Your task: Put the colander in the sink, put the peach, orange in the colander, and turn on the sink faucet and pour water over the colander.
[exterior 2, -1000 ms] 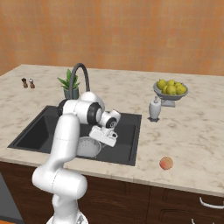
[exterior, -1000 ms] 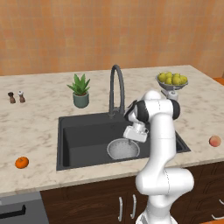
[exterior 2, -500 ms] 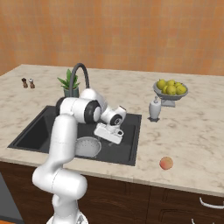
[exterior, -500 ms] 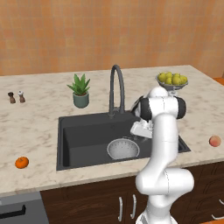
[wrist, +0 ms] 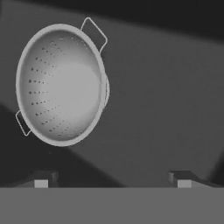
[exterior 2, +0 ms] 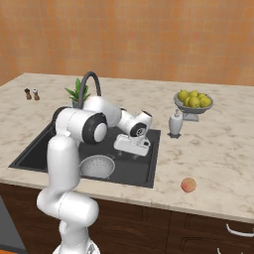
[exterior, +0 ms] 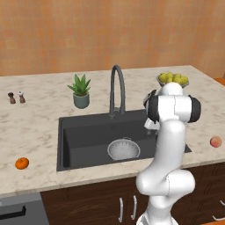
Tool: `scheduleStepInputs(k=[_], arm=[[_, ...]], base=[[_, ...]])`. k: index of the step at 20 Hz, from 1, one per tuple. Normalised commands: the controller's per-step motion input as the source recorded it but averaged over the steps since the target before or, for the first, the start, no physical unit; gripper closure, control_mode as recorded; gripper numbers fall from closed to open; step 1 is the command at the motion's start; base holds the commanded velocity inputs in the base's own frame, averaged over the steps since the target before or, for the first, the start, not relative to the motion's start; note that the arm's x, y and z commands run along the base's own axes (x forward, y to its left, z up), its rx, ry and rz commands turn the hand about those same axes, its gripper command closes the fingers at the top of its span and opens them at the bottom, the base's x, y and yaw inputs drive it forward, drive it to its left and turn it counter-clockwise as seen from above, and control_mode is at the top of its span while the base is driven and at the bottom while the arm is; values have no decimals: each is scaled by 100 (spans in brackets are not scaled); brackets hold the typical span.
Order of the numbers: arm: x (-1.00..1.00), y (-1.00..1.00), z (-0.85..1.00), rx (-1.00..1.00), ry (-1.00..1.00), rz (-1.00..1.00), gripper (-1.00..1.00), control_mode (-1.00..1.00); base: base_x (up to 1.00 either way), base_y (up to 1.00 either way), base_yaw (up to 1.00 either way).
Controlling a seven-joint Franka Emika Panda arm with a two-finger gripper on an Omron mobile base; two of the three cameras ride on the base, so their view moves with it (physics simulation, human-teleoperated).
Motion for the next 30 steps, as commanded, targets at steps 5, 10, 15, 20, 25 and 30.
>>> scheduleStepInputs(k=[5,10,15,20,25,30], arm=[[-57,-46,49,-23,-32,1,-100,-100],[-45,-53,30,-26,-18,-21,-100,-100],[-33,-58,37,-12,0,-44,-100,-100],[-6,-68,34,-3,0,-49,-100,-100],[-11,-75,20,0,0,-42,-100,-100],[-2,-78,2,0,-2,-32,-100,-100]], base=[[0,0,0],[0,0,0],[0,0,0],[0,0,0],[0,0,0],[0,0,0]])
